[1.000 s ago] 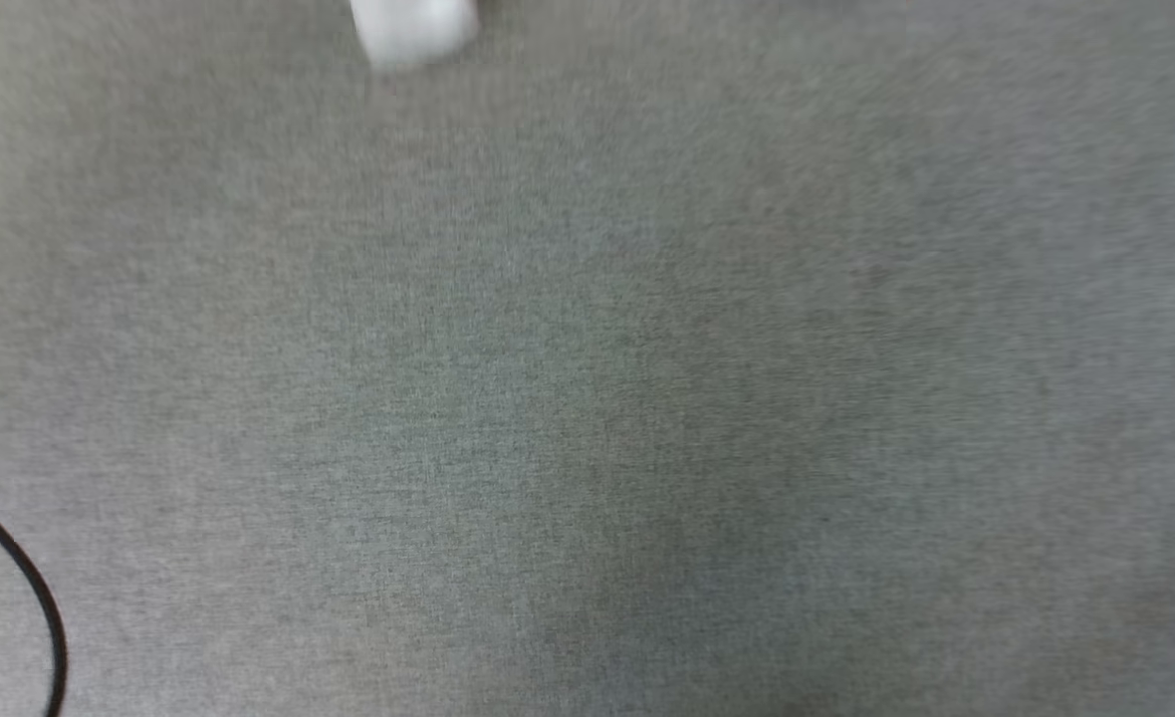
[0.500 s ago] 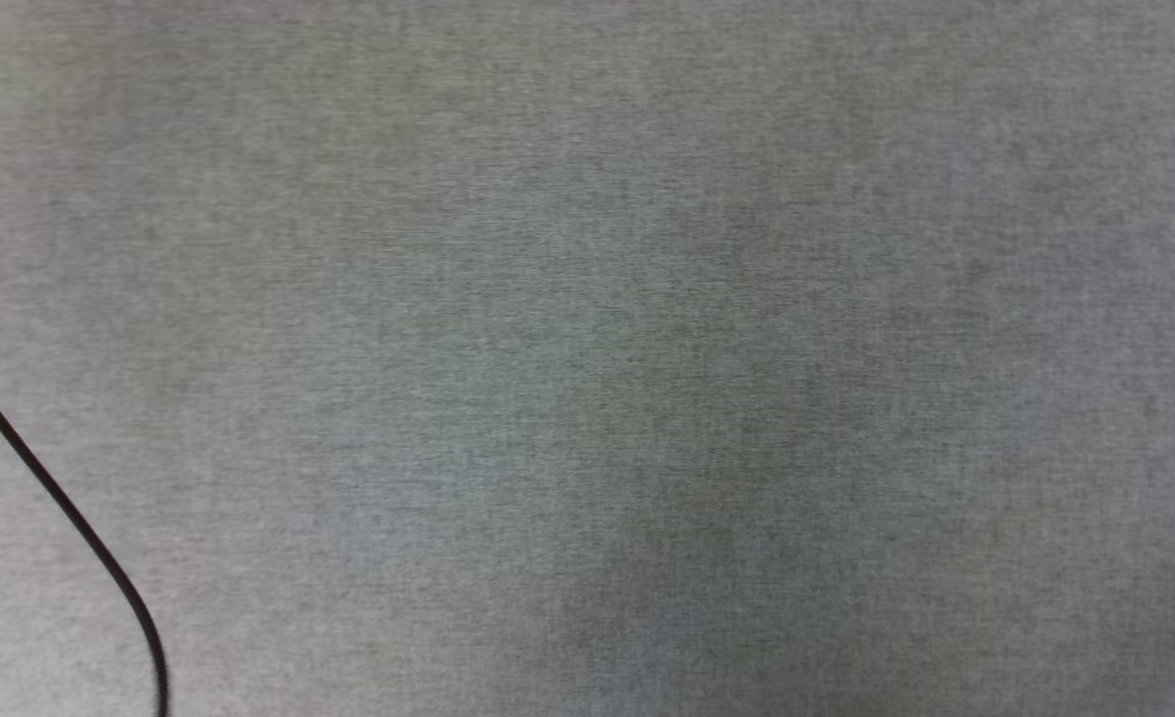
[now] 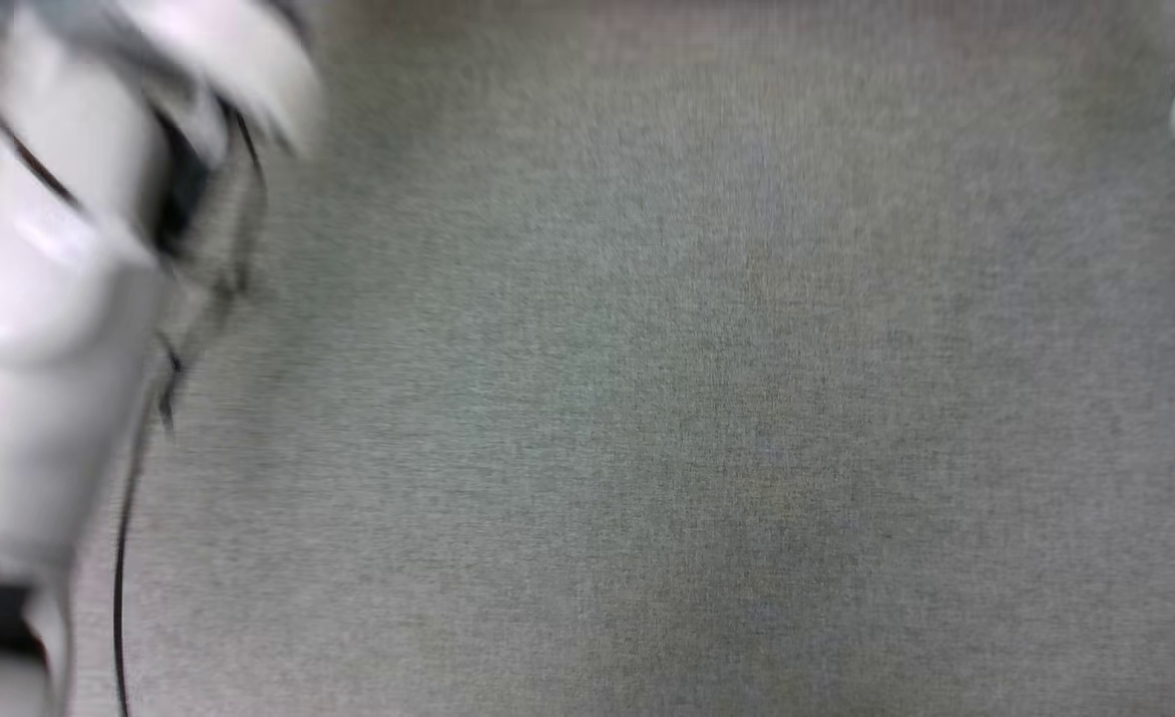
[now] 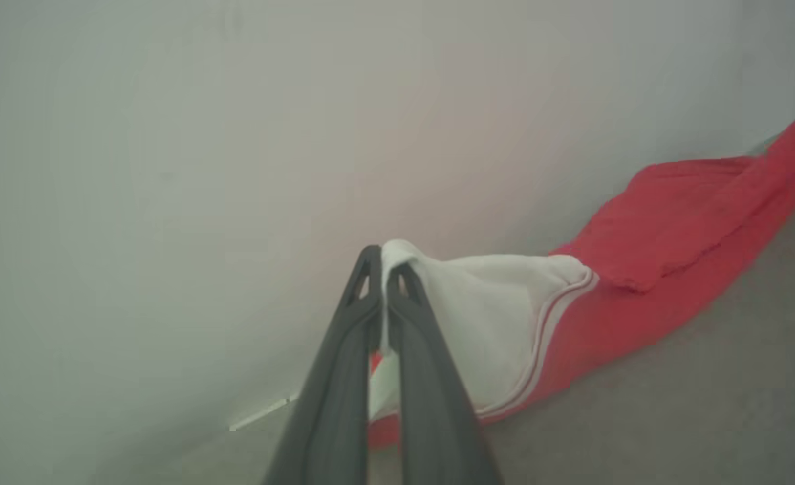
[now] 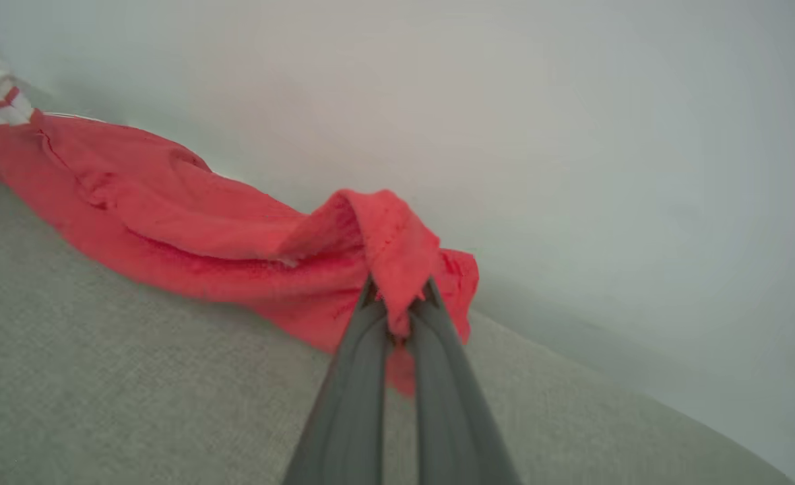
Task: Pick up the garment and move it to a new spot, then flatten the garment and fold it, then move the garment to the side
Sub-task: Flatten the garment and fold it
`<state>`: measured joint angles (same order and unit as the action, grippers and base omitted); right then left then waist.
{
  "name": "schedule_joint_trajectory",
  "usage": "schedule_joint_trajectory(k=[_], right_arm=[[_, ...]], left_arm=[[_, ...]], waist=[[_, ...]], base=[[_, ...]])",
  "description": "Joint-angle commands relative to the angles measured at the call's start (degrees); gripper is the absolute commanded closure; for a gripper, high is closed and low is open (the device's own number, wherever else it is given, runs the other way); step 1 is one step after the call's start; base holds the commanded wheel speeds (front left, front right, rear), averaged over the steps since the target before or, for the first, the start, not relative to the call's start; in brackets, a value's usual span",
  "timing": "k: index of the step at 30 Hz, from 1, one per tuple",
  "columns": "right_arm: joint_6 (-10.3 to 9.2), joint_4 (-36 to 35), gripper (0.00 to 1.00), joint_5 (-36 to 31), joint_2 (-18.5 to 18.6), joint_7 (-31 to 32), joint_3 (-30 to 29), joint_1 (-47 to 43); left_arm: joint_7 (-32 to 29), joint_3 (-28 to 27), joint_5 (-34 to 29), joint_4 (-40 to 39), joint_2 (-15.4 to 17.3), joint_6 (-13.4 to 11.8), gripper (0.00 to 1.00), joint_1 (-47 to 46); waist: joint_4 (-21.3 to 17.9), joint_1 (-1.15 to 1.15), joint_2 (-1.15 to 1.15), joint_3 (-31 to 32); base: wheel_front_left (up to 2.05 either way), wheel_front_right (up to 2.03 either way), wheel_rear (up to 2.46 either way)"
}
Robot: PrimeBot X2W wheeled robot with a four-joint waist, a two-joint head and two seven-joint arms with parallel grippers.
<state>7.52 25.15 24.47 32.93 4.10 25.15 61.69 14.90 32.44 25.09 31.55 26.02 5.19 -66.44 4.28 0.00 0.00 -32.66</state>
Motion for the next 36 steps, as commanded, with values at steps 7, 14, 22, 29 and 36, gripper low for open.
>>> schedule_joint_trajectory(k=[7, 14, 22, 29, 36], right_arm=[[-0.05, -0.6, 1.0, 4.9, 2.3, -1.8, 3.8, -15.4], [-0.05, -1.9, 1.0, 10.7, 3.8, -0.2, 5.6, -26.9], [-0.05, -3.4, 1.0, 14.3, 6.0, -0.5, 5.4, -35.1], [-0.06, -4.9, 1.0, 15.8, 7.0, -1.5, 4.5, -41.0], [-0.06, -8.7, 1.0, 18.0, 10.0, 0.2, 4.0, -49.1]], left_arm=[[-0.2, 3.8, -0.6, -6.2, 2.3, -2.1, 1.0, 19.1], [-3.9, 5.9, 2.0, -12.3, 7.0, -2.9, 1.0, 33.2], [-7.8, 5.6, 5.4, -21.5, 13.1, -5.5, 1.0, 44.8], [-12.9, 6.8, 9.3, -32.1, 18.9, -6.9, 1.0, 55.6], [-17.4, 8.2, 13.0, -40.7, 23.2, -7.8, 1.0, 63.1]], waist=[[2.0, 0.0, 0.0, 10.4], [1.6, 0.0, 0.0, 16.7], [1.0, 0.0, 0.0, 20.9], [0.9, 0.0, 0.0, 24.3], [1.3, 0.0, 0.0, 27.5]], base=[[0.0, 0.0, 0.0], [0.0, 0.0, 0.0], [0.0, 0.0, 0.0], [0.0, 0.0, 0.0], [0.0, 0.0, 0.0]])
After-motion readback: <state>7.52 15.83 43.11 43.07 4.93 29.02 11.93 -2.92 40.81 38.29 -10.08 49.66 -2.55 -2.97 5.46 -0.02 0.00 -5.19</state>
